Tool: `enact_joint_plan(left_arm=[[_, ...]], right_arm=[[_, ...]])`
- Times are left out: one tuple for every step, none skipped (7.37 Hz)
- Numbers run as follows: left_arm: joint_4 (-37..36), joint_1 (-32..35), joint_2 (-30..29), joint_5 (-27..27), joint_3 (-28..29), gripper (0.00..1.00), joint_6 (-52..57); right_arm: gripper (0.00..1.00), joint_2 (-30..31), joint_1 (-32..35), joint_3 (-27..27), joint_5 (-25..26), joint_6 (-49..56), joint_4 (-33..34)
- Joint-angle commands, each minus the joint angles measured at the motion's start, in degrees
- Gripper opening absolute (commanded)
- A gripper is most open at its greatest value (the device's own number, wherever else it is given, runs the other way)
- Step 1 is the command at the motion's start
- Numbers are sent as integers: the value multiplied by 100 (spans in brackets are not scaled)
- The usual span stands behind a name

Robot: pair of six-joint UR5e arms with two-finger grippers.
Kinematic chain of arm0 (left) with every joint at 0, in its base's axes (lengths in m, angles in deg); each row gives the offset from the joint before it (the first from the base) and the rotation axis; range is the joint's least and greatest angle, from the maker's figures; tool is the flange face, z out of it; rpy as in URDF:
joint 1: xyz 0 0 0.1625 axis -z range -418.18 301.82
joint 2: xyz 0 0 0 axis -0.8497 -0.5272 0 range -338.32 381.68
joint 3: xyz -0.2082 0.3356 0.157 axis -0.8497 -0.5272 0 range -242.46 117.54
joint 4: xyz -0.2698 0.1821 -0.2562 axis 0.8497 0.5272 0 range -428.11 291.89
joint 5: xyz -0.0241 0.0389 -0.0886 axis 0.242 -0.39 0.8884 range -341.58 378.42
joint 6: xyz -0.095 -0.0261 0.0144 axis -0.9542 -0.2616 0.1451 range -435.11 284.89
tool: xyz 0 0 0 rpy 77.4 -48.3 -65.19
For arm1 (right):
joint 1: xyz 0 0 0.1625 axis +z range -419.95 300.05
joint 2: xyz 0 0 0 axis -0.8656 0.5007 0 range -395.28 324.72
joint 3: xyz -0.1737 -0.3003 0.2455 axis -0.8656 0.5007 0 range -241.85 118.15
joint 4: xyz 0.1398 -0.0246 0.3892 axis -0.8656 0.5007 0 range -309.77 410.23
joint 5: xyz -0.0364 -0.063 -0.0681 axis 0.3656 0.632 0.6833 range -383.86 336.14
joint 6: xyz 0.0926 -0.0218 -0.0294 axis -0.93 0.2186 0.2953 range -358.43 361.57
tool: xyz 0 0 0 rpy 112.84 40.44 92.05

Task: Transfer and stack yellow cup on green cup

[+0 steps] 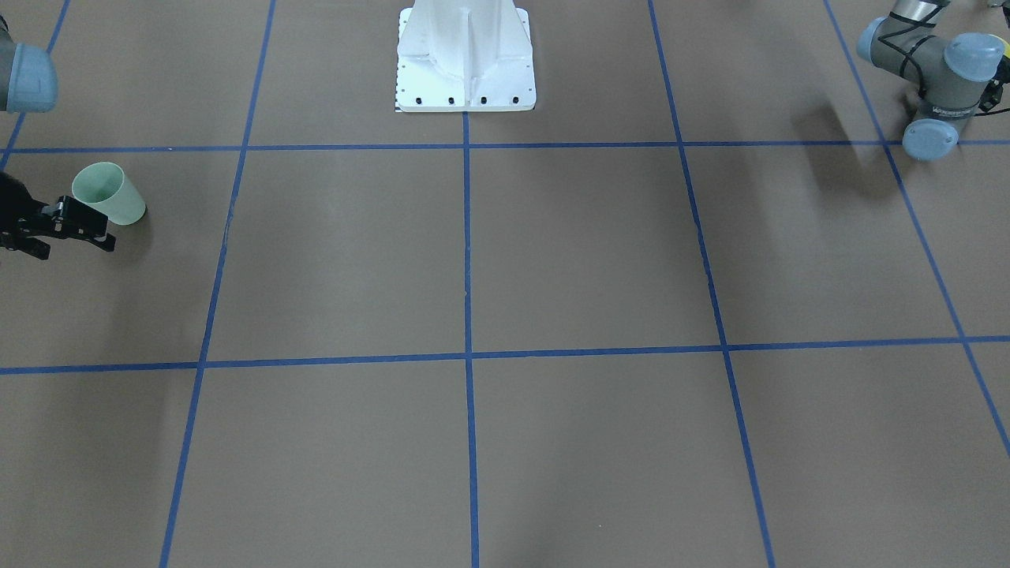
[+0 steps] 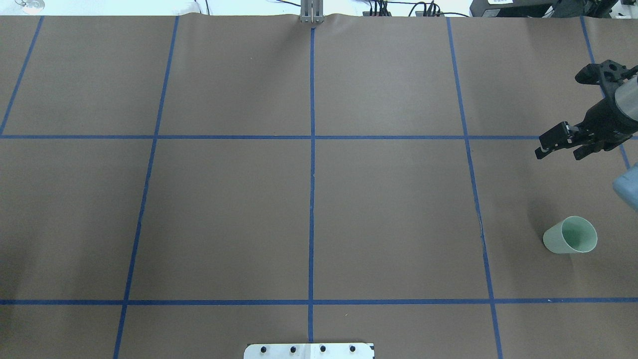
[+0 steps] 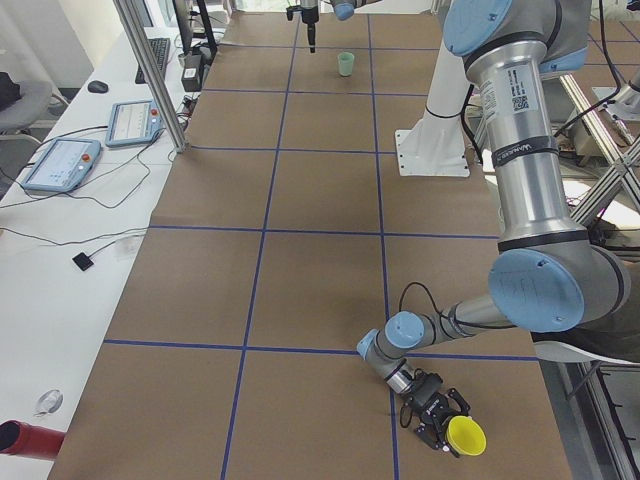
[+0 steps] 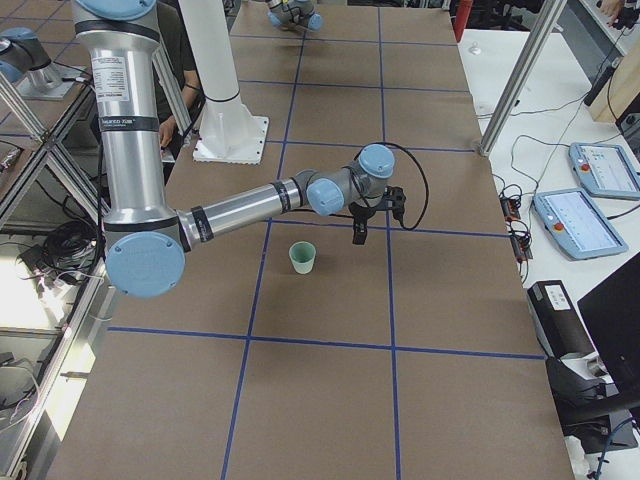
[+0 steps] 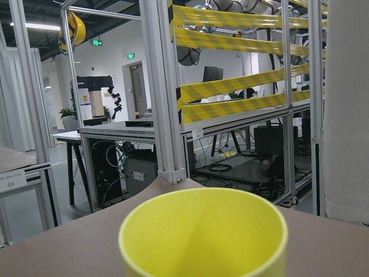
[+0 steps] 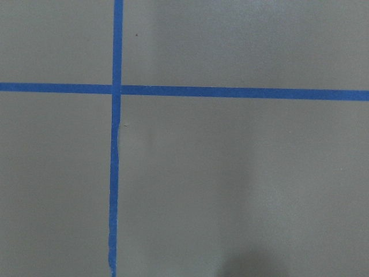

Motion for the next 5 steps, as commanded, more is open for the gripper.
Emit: enact_joint_plan(left_arm=[[84,-13,140,-562,15,51,376],[224,-4,140,-749,24,51,648],[504,5,192,-1186,85,51,842],[846,5,262,-1790,77,51,940],[1110,101,263,-2249,68,51,1124]], right_arm=[[99,-14,0,-16,1,-3,0],[99,-15,0,-16,1,-12,0],[99,-15,0,-8,-8,-38,0],[99,-23,0,27,-8,-38,0],[99,-15,0,19,-16,-38,9]])
